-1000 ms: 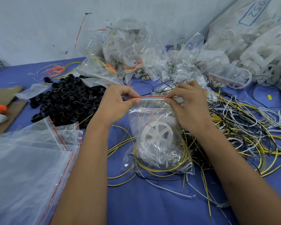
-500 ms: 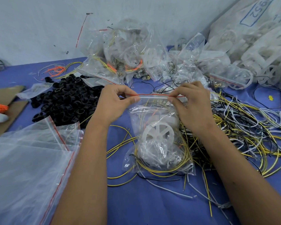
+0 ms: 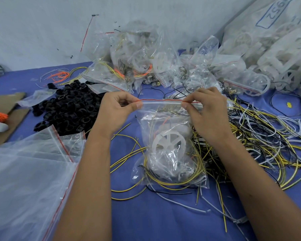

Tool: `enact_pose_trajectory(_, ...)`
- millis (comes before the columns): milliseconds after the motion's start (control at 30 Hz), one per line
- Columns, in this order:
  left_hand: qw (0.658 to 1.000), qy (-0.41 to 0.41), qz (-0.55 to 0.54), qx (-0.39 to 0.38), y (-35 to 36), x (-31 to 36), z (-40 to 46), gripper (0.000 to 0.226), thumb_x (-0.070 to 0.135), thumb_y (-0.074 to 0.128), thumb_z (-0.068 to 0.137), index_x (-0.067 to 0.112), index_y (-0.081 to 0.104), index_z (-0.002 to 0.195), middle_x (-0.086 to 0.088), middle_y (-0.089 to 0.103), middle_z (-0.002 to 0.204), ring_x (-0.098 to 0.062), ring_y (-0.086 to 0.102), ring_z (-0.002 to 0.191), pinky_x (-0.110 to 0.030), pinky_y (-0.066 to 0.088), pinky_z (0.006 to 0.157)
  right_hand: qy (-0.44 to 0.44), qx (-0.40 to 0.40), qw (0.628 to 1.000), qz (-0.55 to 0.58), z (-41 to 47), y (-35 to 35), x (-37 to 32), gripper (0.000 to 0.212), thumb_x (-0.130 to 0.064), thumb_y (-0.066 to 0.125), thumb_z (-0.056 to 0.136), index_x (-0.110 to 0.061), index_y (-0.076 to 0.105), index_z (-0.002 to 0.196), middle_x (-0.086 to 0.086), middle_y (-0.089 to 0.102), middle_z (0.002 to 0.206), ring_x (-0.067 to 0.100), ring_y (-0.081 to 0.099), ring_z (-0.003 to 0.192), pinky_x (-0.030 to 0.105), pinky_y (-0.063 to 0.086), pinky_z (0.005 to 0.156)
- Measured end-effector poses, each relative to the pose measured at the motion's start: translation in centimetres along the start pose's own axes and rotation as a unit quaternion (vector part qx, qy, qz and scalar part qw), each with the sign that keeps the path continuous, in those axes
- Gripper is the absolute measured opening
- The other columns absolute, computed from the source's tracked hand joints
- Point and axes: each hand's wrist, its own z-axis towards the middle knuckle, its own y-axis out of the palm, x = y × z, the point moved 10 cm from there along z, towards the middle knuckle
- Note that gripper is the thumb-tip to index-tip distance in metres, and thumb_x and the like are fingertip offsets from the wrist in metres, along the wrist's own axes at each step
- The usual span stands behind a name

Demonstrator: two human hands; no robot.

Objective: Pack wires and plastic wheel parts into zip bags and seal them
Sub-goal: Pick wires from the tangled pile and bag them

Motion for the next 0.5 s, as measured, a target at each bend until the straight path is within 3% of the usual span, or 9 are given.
enact_pose_trajectory(67, 1.000, 0.002, -0.006, 0.007, -0.3, 0.1, 0.0, 0.017, -0.003, 0.077, 0.085, 0.013, 0.073, 0.080, -0.022, 0.073, 0.082, -0.019, 0.063, 0.075, -0.024, 0.052, 0.072, 0.005, 0.006, 1.000, 0.002, 0.0, -0.2, 0.1, 0.005, -0.023, 0.077, 0.088, -0.018, 0.076, 0.088, -0.014, 0.063, 0.085, 0.024, 0.053, 0.096, 0.057, 0.044, 0.088)
enact_pose_trajectory(133, 0.999, 0.002, -0.022, 0.028, -0.8, 0.2, 0.1, 0.020, -0.004, 0.075, 0.087, 0.014, 0.071, 0.079, -0.003, 0.072, 0.072, -0.006, 0.062, 0.066, -0.015, 0.049, 0.065, 0.012, 0.016, 1.000, 0.006, 0.1, -0.5, 0.3, 0.007, -0.024, 0.077, 0.088, -0.016, 0.076, 0.089, -0.013, 0.063, 0.085, 0.023, 0.054, 0.095, 0.054, 0.045, 0.087)
enact_pose_trajectory(200, 0.997, -0.004, -0.052, 0.049, -1.0, -0.1, 0.2, 0.020, -0.004, 0.071, 0.090, 0.013, 0.070, 0.081, 0.010, 0.071, 0.066, 0.001, 0.062, 0.063, -0.014, 0.050, 0.065, 0.013, 0.028, 0.999, 0.021, 0.1, -0.8, 0.2, 0.009, -0.022, 0.078, 0.088, -0.013, 0.077, 0.086, -0.011, 0.065, 0.083, 0.021, 0.056, 0.091, 0.045, 0.046, 0.086)
enact_pose_trajectory(267, 0.991, -0.056, -0.115, 0.037, -0.3, -1.0, 0.1, 0.012, 0.003, 0.068, 0.095, 0.011, 0.069, 0.086, 0.008, 0.073, 0.071, -0.003, 0.066, 0.068, -0.019, 0.055, 0.069, 0.021, 0.052, 0.997, 0.052, 0.0, -1.3, 0.4, 0.010, -0.020, 0.079, 0.086, -0.012, 0.075, 0.082, -0.007, 0.065, 0.079, 0.019, 0.057, 0.084, 0.033, 0.046, 0.080)
enact_pose_trajectory(300, 0.985, -0.094, -0.148, 0.000, 0.8, -1.6, -0.2, 0.005, 0.011, 0.068, 0.096, 0.009, 0.068, 0.091, 0.005, 0.075, 0.078, -0.007, 0.068, 0.072, -0.023, 0.057, 0.070, 0.032, 0.067, 0.995, 0.067, 0.0, -1.7, 0.6, 0.010, -0.020, 0.078, 0.087, -0.012, 0.075, 0.081, -0.005, 0.065, 0.078, 0.018, 0.058, 0.082, 0.029, 0.045, 0.077)
enact_pose_trajectory(400, 0.952, -0.198, -0.174, -0.155, 4.3, -3.1, -1.9, 0.041, 0.036, 0.074, 0.087, 0.004, 0.066, 0.111, -0.009, 0.079, 0.096, -0.018, 0.075, 0.083, -0.031, 0.062, 0.073, 0.066, 0.108, 0.985, 0.115, -0.2, -2.5, 1.3, 0.013, -0.024, 0.077, 0.090, -0.012, 0.076, 0.087, -0.001, 0.068, 0.080, 0.012, 0.061, 0.076, 0.021, 0.045, 0.069)
enact_pose_trajectory(500, 0.918, -0.221, -0.137, -0.299, 7.2, -2.9, -4.0, 0.032, 0.030, 0.074, 0.085, 0.012, 0.074, 0.112, 0.002, 0.077, 0.085, -0.011, 0.073, 0.073, -0.023, 0.059, 0.066, 0.093, 0.115, 0.976, 0.160, -0.5, -2.2, 1.5, 0.012, -0.024, 0.075, 0.092, -0.012, 0.076, 0.092, -0.001, 0.068, 0.078, 0.007, 0.058, 0.067, 0.020, 0.045, 0.064)
